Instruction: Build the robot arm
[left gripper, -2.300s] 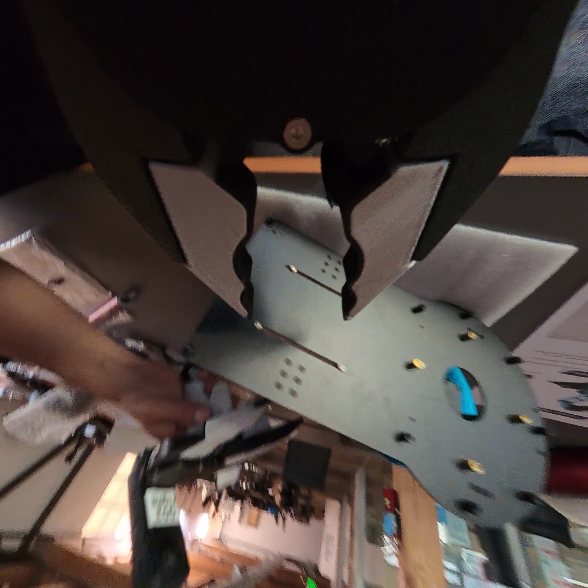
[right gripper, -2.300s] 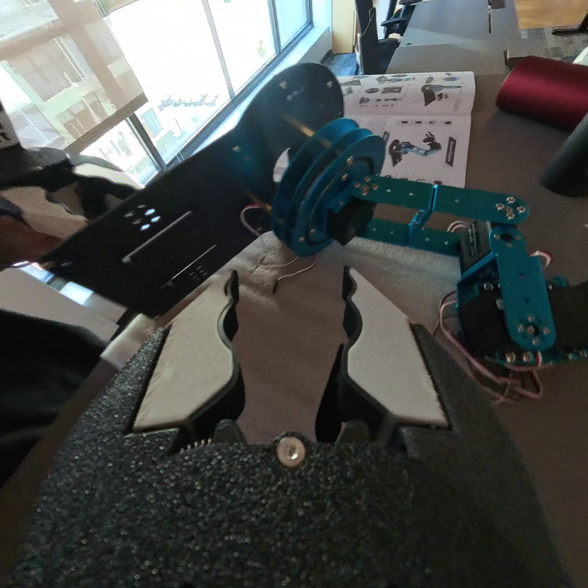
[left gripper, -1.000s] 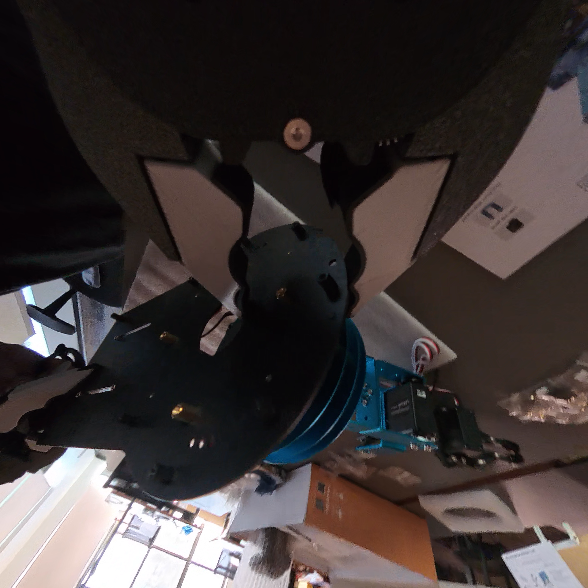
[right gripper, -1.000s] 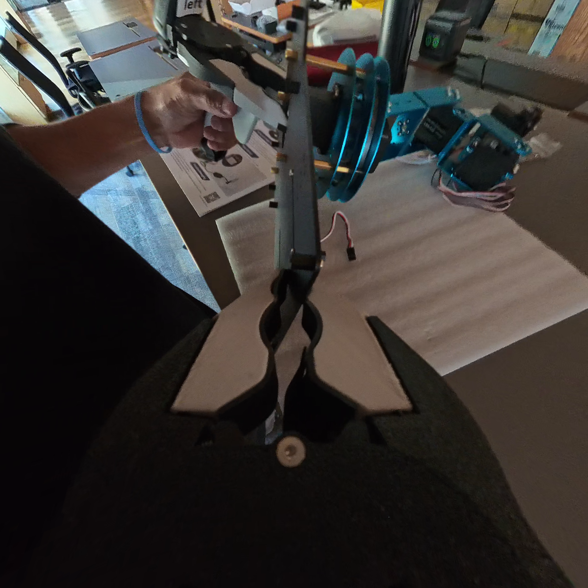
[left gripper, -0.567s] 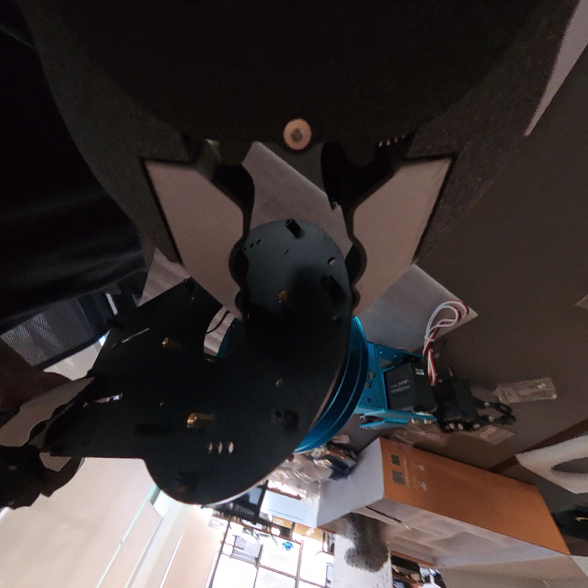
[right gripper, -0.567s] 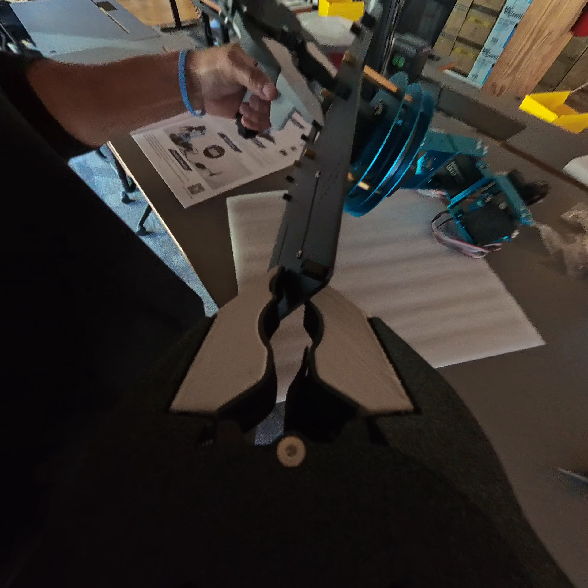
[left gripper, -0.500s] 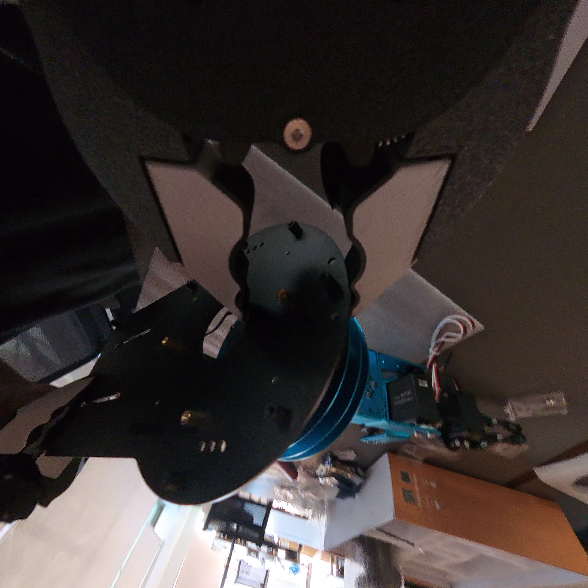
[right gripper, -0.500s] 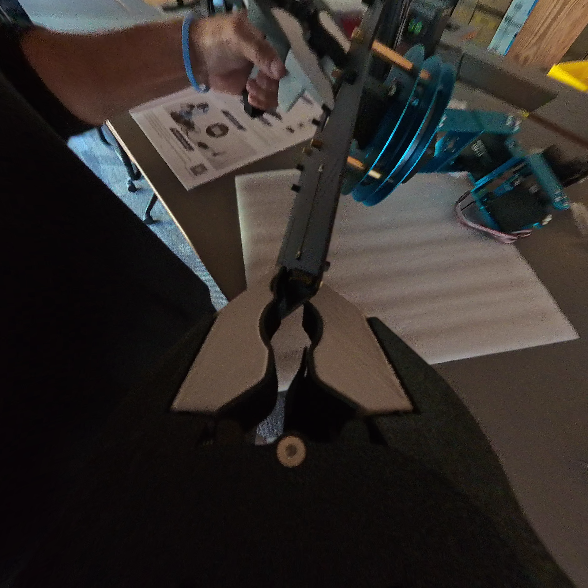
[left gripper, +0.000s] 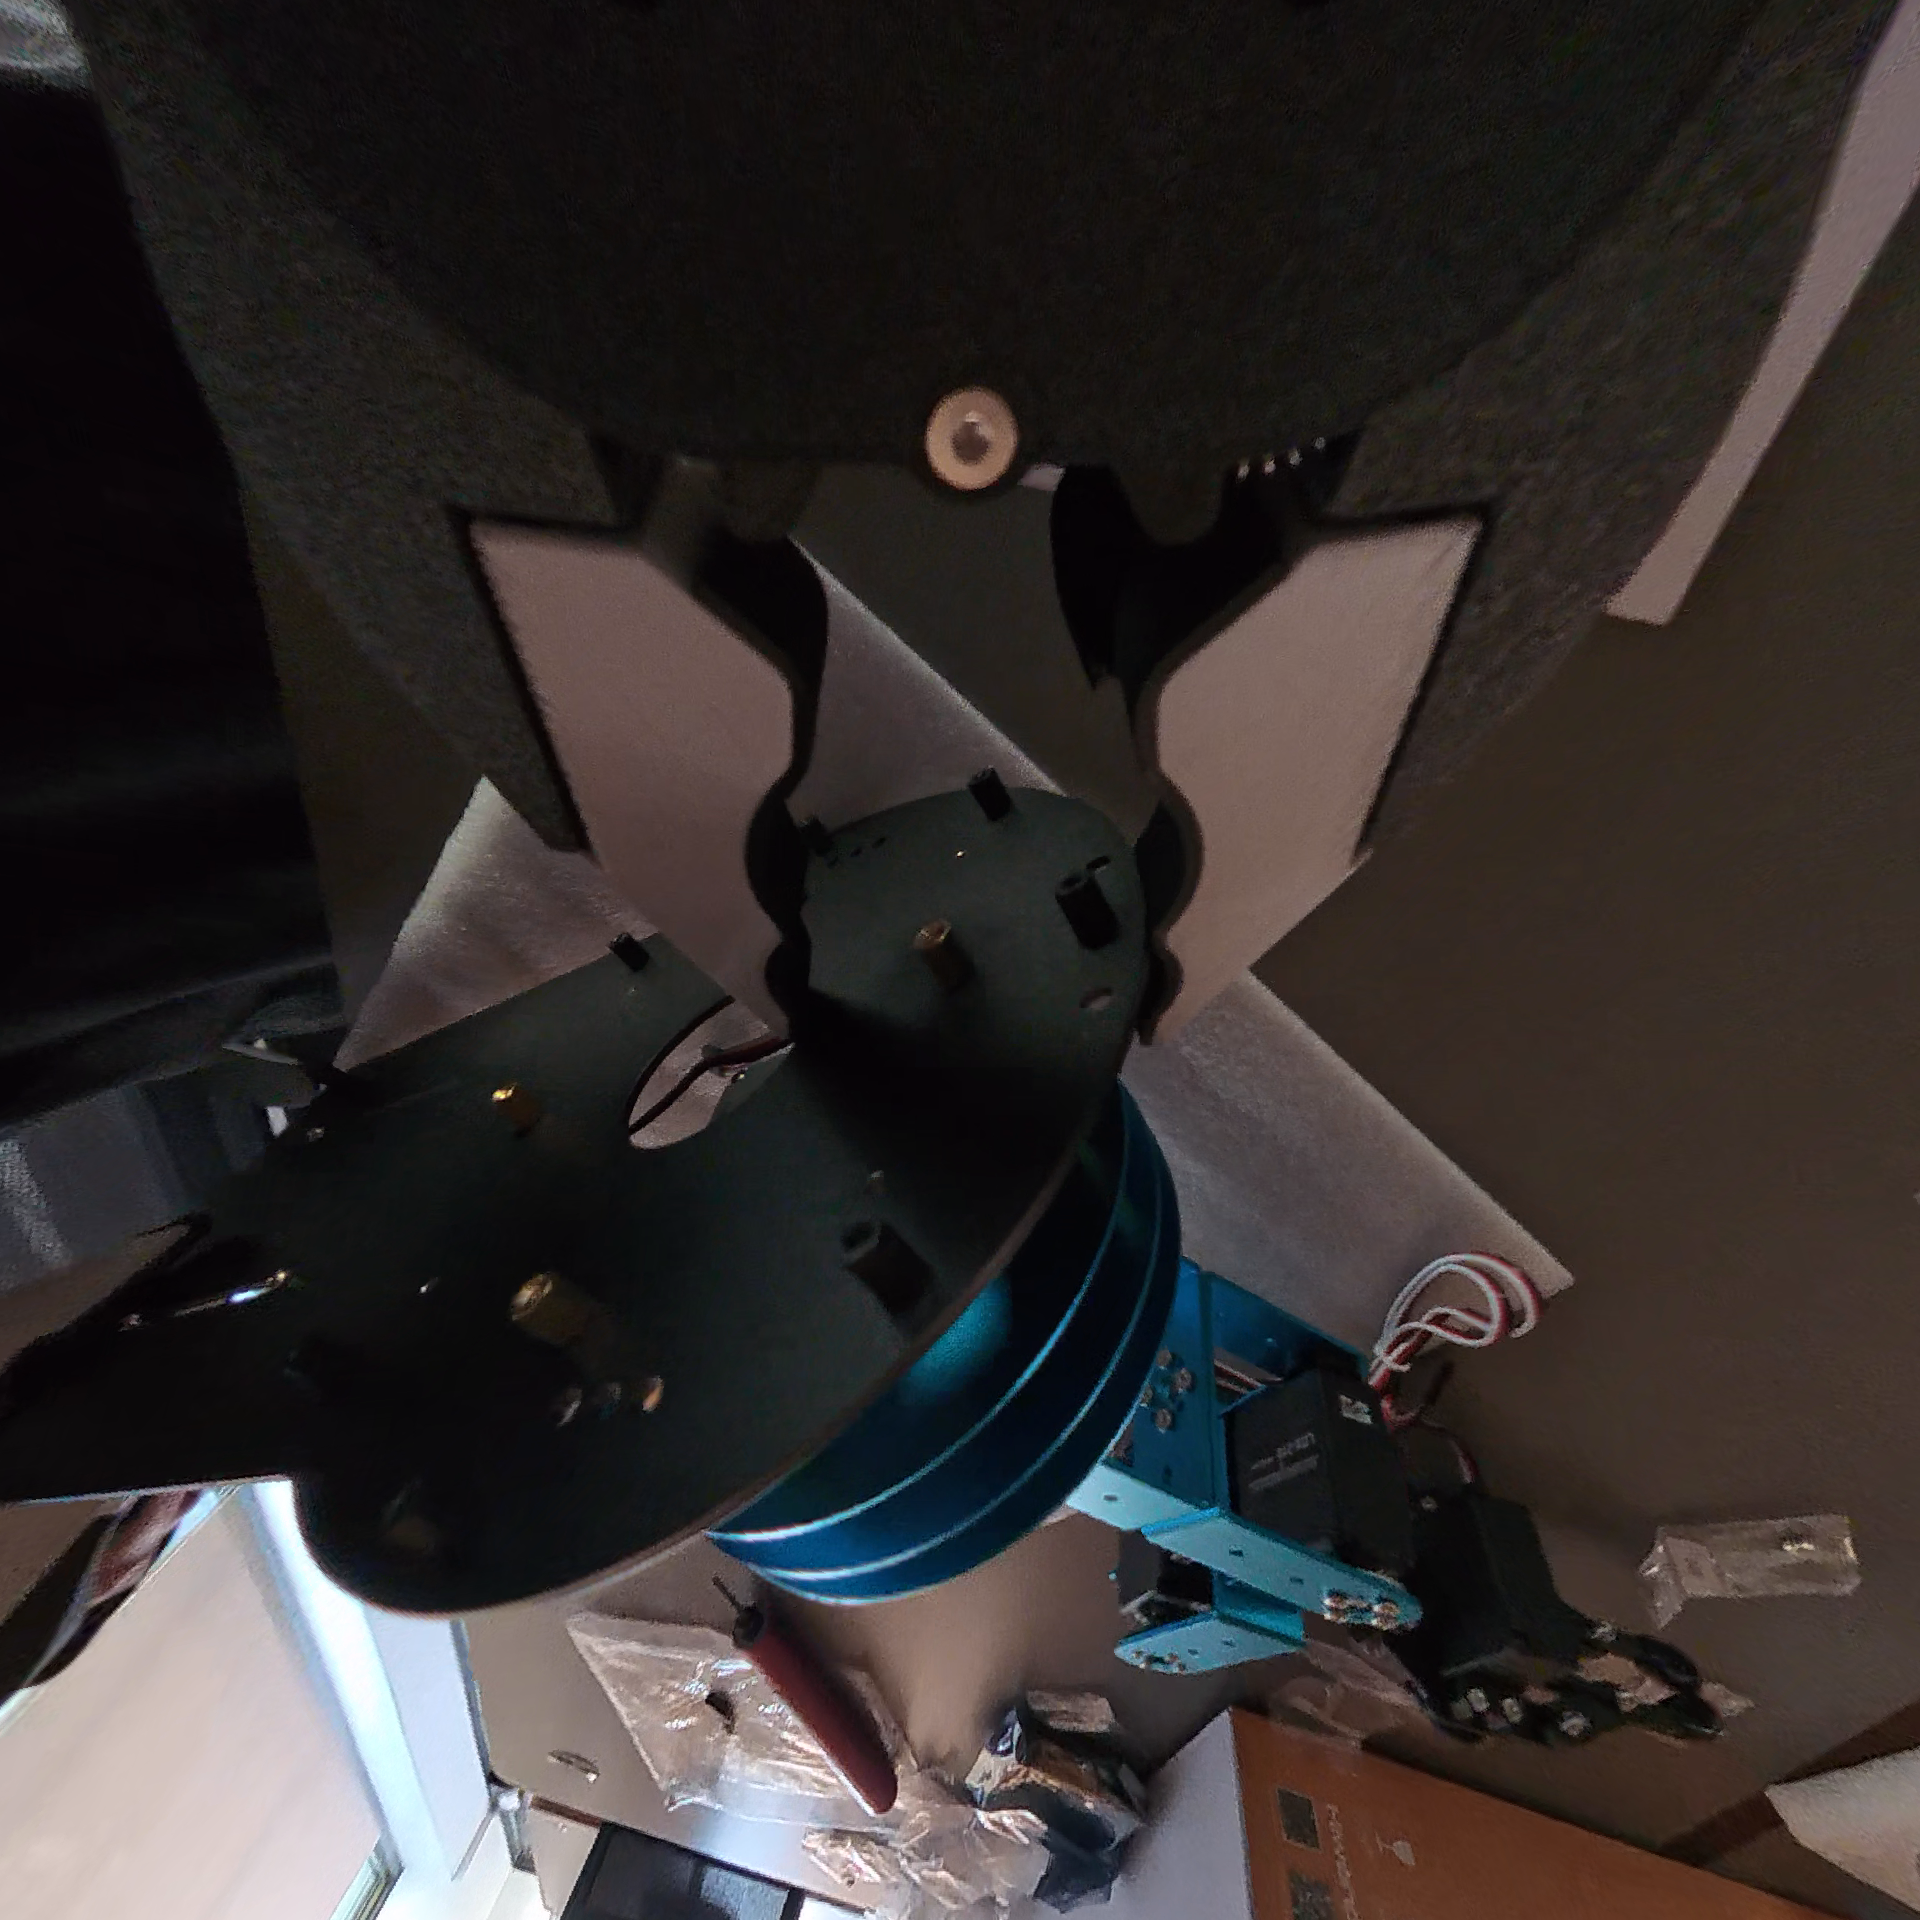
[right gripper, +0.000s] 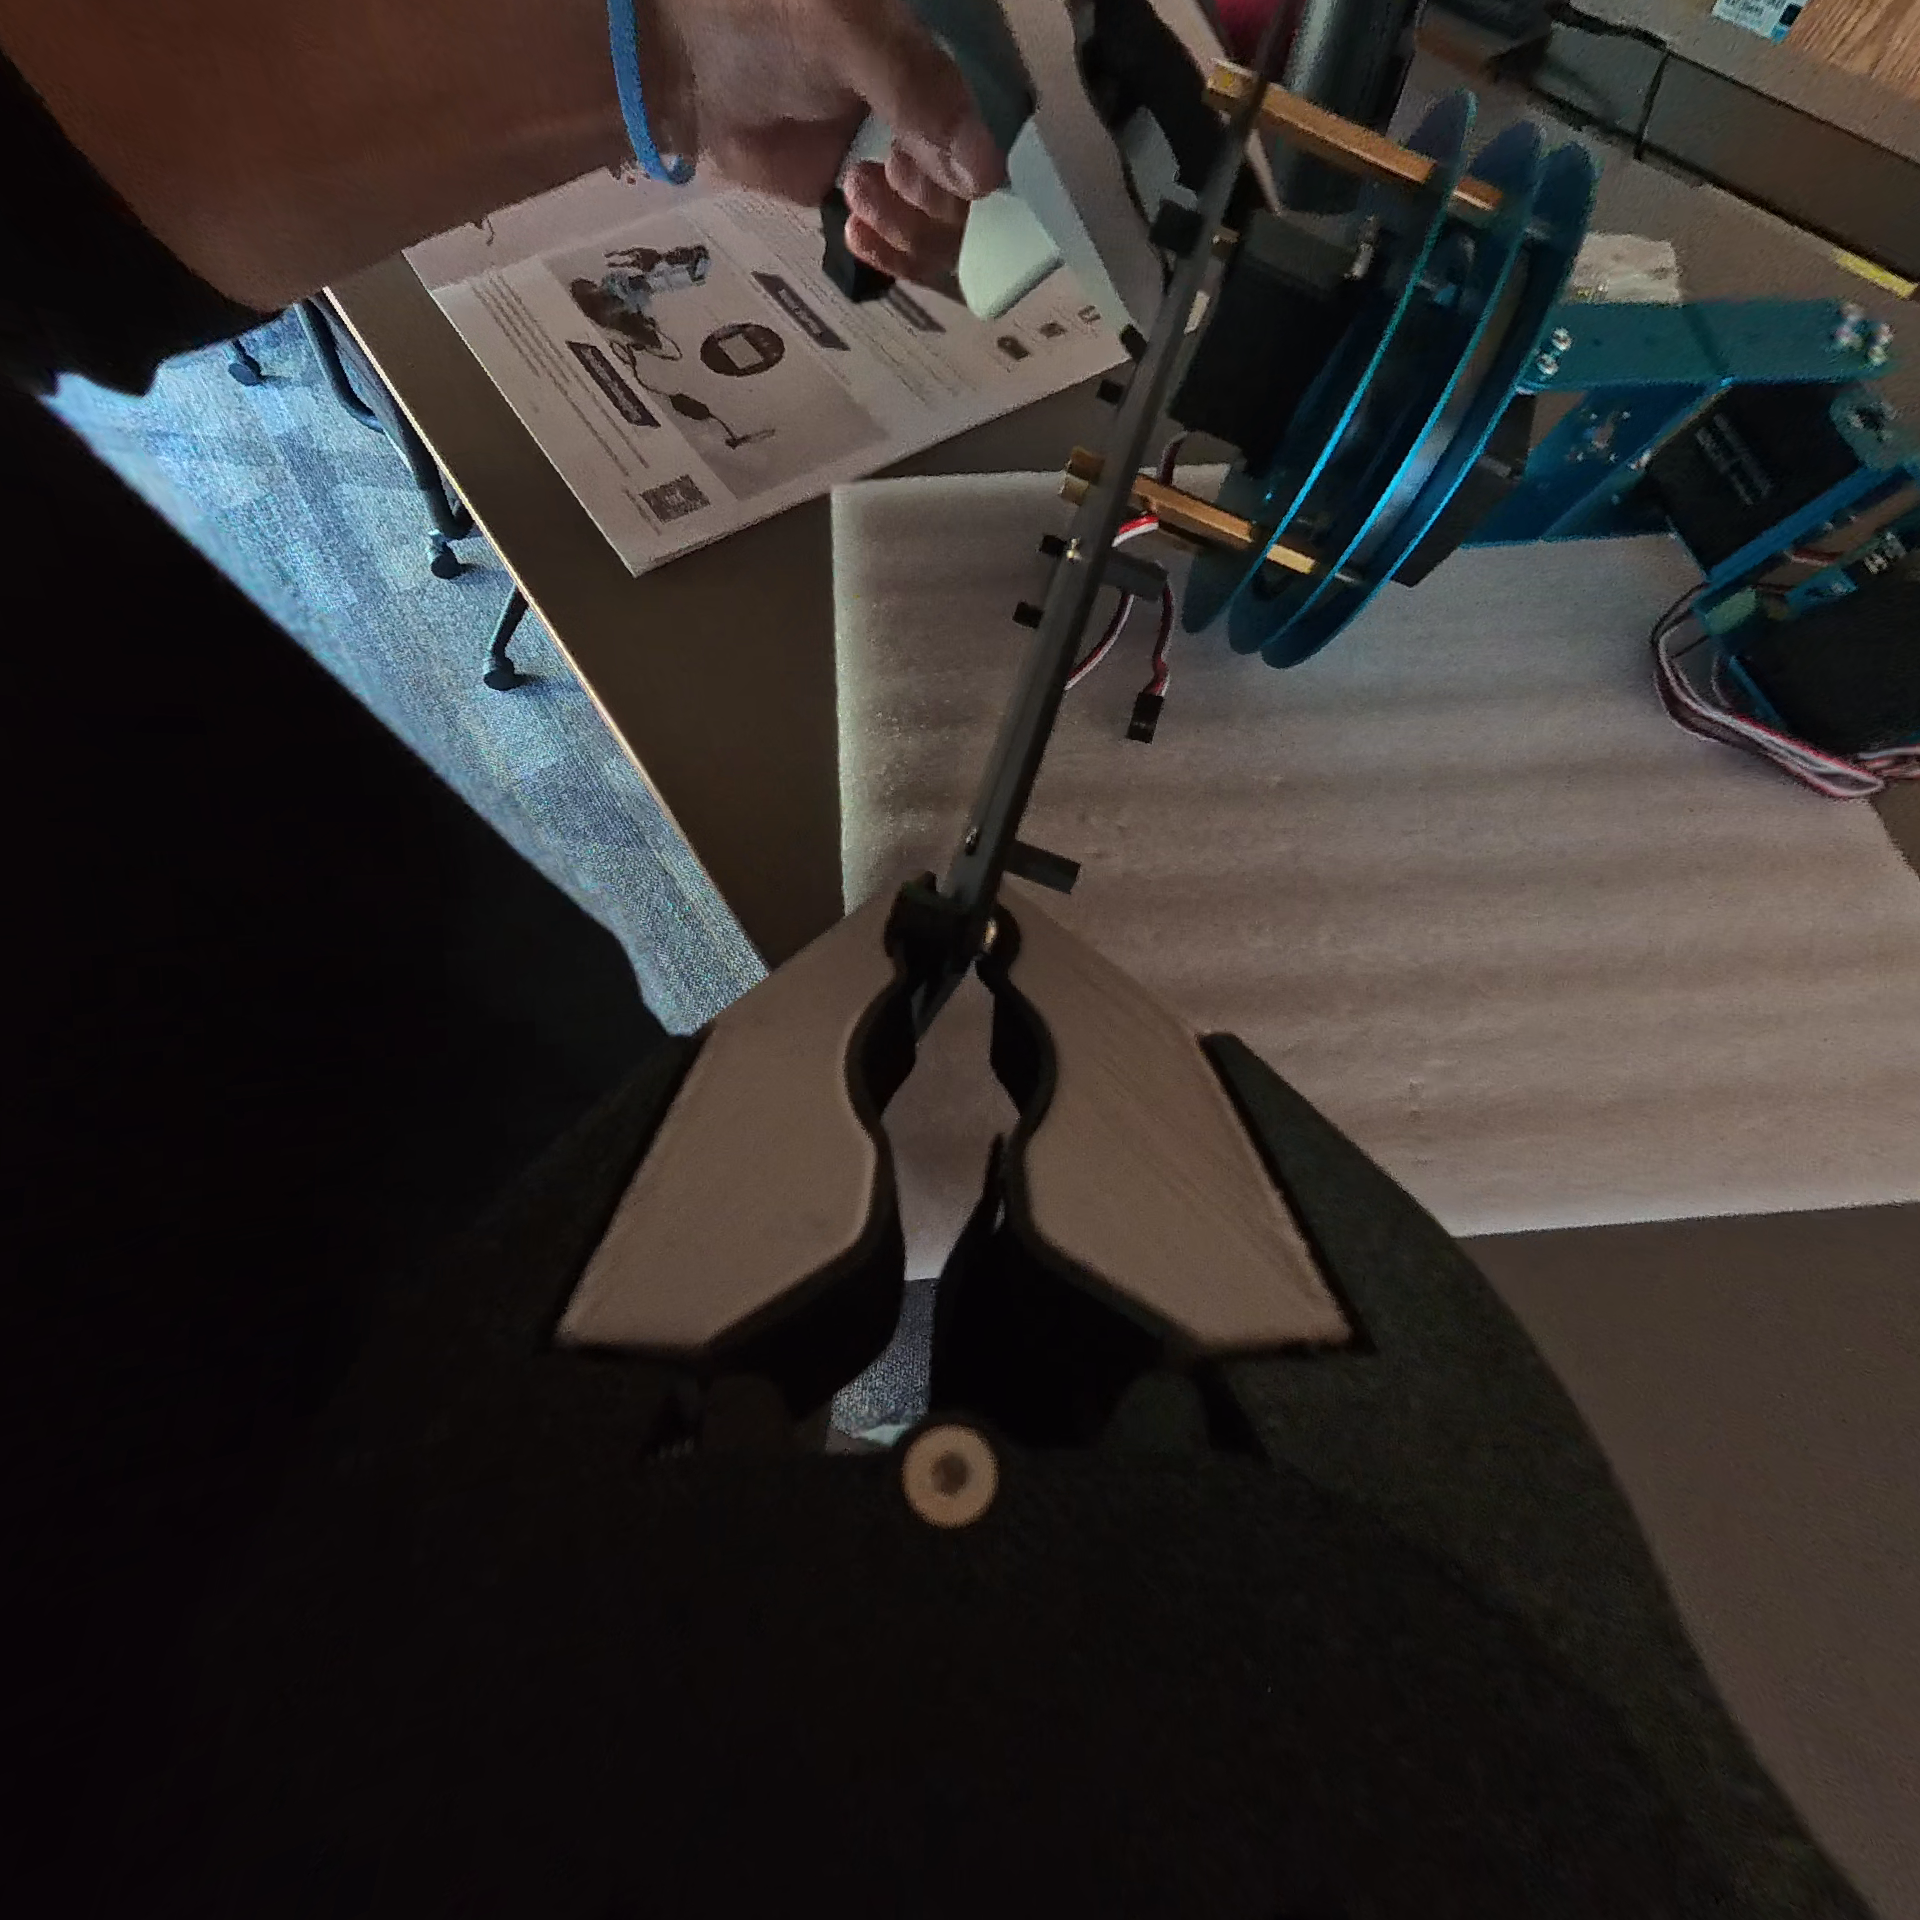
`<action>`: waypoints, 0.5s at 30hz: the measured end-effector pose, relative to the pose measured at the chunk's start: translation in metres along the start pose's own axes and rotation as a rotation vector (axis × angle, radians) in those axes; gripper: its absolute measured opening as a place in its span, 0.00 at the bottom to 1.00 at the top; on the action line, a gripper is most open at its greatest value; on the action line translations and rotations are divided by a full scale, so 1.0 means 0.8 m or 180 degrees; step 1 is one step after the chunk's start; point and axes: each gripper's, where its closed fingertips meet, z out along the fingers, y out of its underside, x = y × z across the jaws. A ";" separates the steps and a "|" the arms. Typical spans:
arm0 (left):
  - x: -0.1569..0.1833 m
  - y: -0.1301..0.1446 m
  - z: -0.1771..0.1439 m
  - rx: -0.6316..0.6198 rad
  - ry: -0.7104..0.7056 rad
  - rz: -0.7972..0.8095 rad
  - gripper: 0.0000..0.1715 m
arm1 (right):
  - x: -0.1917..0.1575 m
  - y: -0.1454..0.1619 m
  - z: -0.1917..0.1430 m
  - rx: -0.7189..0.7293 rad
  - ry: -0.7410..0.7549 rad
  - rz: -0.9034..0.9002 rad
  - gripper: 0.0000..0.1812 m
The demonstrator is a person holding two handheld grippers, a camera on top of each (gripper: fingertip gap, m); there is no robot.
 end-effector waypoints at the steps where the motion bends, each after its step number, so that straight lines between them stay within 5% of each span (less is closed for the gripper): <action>1: -0.004 0.000 -0.002 -0.0025 -0.0035 0.0016 0.36 | -0.002 -0.003 0.004 -0.0001 0.0021 -0.0025 0.03; 8: -0.034 0.006 -0.021 0.0017 -0.0878 -0.0419 0.40 | -0.010 -0.018 0.028 0.0236 -0.0200 0.0161 0.06; 15: 0.026 0.023 -0.077 0.1055 -0.2154 -0.1186 0.38 | -0.009 -0.007 -0.029 0.0647 -0.0701 -0.0174 0.14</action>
